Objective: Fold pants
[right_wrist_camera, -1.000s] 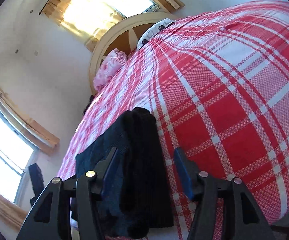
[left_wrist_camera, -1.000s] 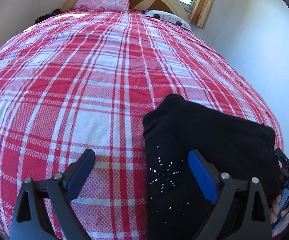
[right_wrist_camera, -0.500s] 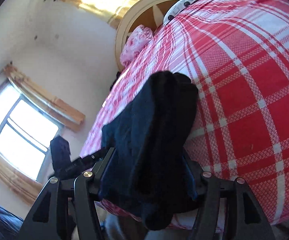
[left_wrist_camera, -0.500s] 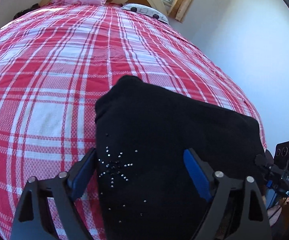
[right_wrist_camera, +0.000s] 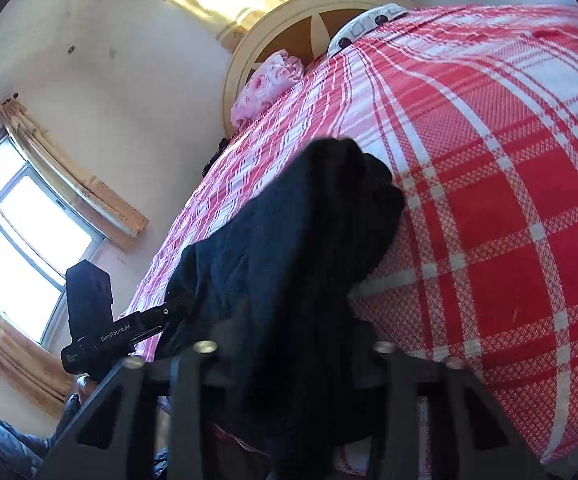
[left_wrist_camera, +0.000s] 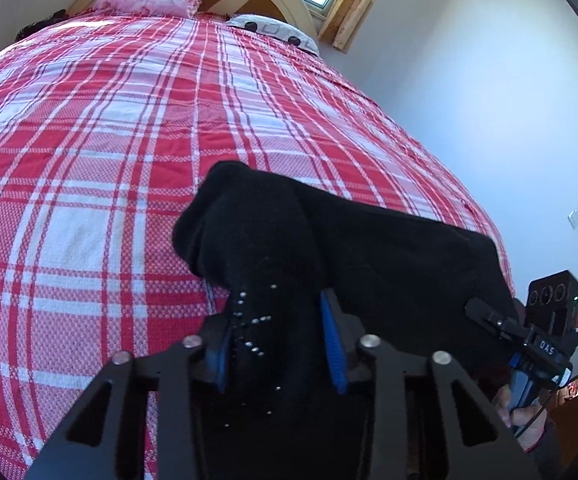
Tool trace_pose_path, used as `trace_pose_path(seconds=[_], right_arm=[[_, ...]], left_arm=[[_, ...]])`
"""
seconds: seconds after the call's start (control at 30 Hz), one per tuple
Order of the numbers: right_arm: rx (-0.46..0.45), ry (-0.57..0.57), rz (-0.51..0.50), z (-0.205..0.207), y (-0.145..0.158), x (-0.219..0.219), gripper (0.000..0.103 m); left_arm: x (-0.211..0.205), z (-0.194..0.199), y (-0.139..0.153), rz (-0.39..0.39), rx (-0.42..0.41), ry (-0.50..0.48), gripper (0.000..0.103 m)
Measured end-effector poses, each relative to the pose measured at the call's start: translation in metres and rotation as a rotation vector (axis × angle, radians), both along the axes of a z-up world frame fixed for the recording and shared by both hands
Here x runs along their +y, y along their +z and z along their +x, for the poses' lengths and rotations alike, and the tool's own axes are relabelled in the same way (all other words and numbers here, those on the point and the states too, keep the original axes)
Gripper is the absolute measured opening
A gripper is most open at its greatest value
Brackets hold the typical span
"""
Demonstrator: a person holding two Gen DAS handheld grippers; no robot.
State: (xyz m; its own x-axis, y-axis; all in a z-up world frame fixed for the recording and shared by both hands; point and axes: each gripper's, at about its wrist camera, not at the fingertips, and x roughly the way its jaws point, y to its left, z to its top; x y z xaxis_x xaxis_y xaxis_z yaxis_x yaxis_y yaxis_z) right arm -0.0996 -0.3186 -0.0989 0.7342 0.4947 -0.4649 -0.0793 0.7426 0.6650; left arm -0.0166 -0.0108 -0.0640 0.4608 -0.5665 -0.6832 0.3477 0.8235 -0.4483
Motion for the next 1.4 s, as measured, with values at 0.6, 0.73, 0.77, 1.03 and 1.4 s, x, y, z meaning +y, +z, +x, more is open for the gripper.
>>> trace_pose_path(seconds=[0.6, 0.73, 0.77, 1.03, 1.4], right_arm=[[-0.127, 0.057, -0.082, 0.024, 0.069, 0.048, 0.033], [-0.146, 0.132, -0.104, 0.050, 0.080, 0.082, 0.033], [-0.150, 0.154, -0.107, 0.057, 0.082, 0.092, 0.033], [-0.182, 0.266, -0.217, 0.128, 0.096, 0.177, 0.033], [-0.046, 0.138, -0.257, 0.102, 0.065, 0.113, 0.033]], left_arm=[[0.051, -0.003, 0.062, 0.068, -0.215, 0.171, 0.024], [0.092, 0.009, 0.064, 0.109, -0.217, 0.279, 0.019], [0.103, 0.011, 0.065, 0.128, -0.219, 0.310, 0.016], [0.171, 0.028, 0.069, 0.220, -0.232, 0.463, 0.016], [0.112, 0.047, 0.004, 0.106, -0.048, 0.211, 0.058]])
